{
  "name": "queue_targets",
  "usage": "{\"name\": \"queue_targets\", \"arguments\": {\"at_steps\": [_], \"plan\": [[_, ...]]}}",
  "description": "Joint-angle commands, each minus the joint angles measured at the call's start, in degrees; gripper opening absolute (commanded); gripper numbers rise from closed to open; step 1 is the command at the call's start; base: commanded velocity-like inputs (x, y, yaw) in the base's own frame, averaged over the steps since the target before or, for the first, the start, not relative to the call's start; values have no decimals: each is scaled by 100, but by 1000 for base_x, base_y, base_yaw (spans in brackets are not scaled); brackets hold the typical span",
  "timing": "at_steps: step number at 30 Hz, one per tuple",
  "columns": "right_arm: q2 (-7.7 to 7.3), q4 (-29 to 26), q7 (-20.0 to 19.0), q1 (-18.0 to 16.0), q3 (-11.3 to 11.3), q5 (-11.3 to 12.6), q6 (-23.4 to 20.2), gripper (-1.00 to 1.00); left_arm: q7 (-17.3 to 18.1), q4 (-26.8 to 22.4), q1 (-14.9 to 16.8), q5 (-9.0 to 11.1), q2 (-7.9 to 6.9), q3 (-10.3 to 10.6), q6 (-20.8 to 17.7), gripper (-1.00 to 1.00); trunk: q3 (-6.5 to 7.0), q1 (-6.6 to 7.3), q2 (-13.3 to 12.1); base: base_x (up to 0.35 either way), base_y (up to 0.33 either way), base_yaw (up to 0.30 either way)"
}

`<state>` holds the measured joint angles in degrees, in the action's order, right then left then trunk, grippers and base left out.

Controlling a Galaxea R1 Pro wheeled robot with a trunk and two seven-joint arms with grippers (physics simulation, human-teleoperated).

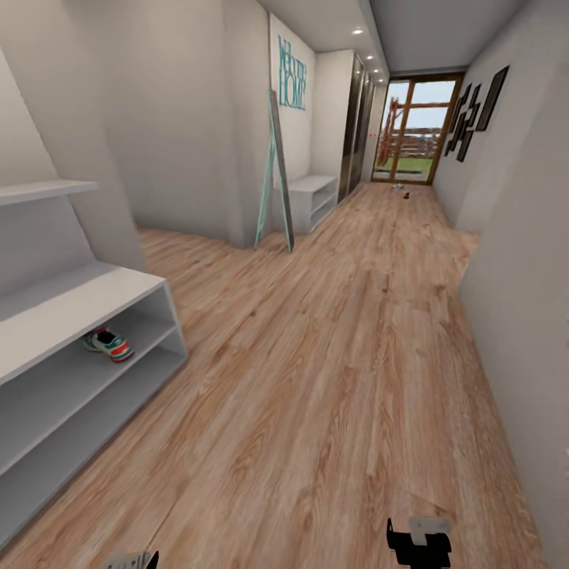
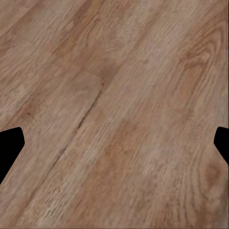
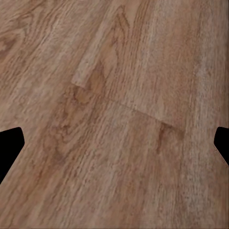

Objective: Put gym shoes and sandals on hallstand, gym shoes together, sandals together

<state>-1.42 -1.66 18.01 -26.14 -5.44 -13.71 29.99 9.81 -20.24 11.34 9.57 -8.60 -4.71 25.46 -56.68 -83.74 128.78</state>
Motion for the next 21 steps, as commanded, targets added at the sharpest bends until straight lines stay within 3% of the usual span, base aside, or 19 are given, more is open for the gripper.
{"name": "queue_targets", "arguments": {"at_steps": [1, 21], "plan": [[3, 8, 18, -5, -48, -61, 16, 100, 57, 3, 3, 54, 1, -22, 3, 100, -5, -2, 2, 335, 0, -296], [83, 8, 18, -5, -45, -61, 17, 100, 54, 10, 2, 55, 2, -22, 3, 100, -5, -2, 2, 337, 0, -282]]}}
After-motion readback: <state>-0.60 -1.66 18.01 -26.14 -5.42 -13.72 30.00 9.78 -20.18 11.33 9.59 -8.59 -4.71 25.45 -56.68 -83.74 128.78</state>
